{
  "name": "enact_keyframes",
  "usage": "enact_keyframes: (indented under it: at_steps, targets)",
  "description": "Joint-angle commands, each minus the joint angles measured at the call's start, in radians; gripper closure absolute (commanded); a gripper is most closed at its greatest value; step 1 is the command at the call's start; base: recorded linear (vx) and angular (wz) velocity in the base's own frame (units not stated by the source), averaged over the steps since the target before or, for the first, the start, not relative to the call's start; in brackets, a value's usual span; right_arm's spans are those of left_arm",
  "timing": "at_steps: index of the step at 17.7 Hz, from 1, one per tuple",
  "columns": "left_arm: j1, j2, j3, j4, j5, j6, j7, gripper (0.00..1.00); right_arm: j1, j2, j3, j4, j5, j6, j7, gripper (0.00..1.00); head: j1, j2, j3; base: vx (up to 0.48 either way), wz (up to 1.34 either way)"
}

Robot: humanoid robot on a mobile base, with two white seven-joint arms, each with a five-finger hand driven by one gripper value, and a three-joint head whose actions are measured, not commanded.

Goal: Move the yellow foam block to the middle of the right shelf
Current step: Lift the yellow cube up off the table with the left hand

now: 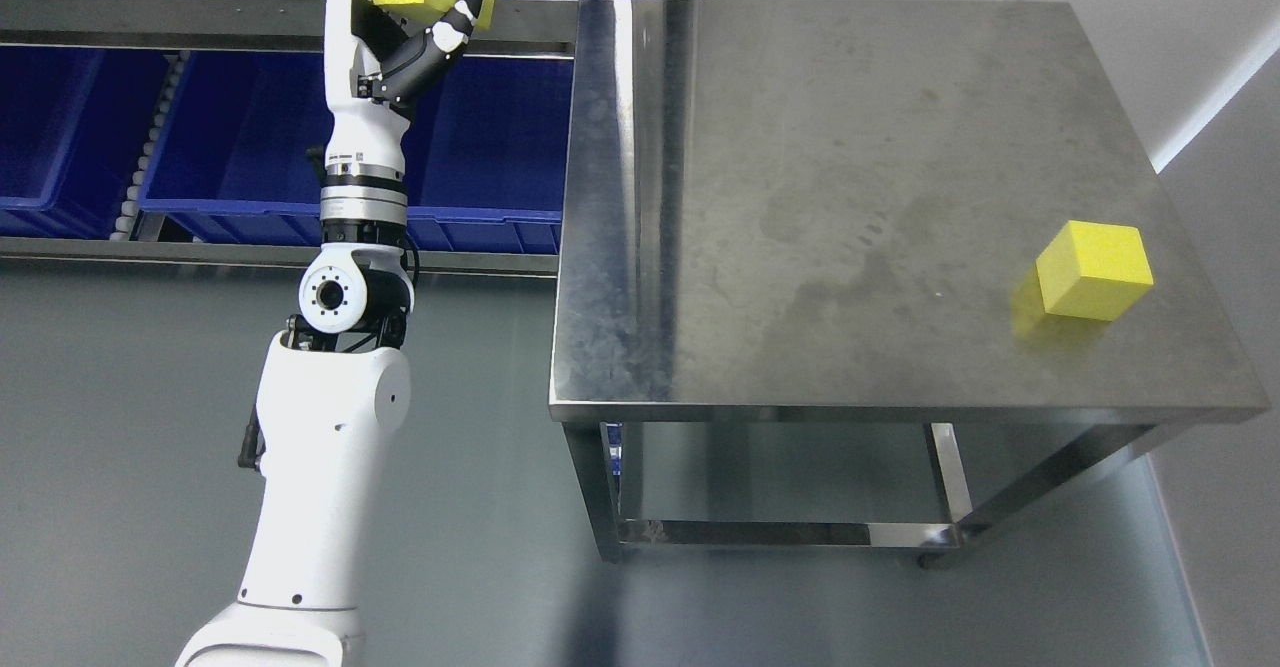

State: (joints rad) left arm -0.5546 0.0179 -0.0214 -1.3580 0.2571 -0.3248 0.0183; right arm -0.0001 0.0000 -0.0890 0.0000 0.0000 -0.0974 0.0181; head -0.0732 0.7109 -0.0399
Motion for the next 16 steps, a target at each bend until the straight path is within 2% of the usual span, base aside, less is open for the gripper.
enact_keyframes:
  at_steps: [1, 16]
  targets:
    - [0.064, 0.000, 0.043, -0.127, 0.019, -0.029, 0.012, 0.67, -0.001, -0.017, 0.000, -0.017, 0.000, 0.001, 0.000, 0.00, 0.0000, 0.000, 0.000, 0.049, 0.19]
    - [0.174, 0.000, 0.104, -0.144, 0.019, -0.045, -0.003, 0.67, -0.001, -0.017, 0.000, -0.017, 0.000, 0.001, 0.000, 0.00, 0.0000, 0.000, 0.000, -0.007, 0.17]
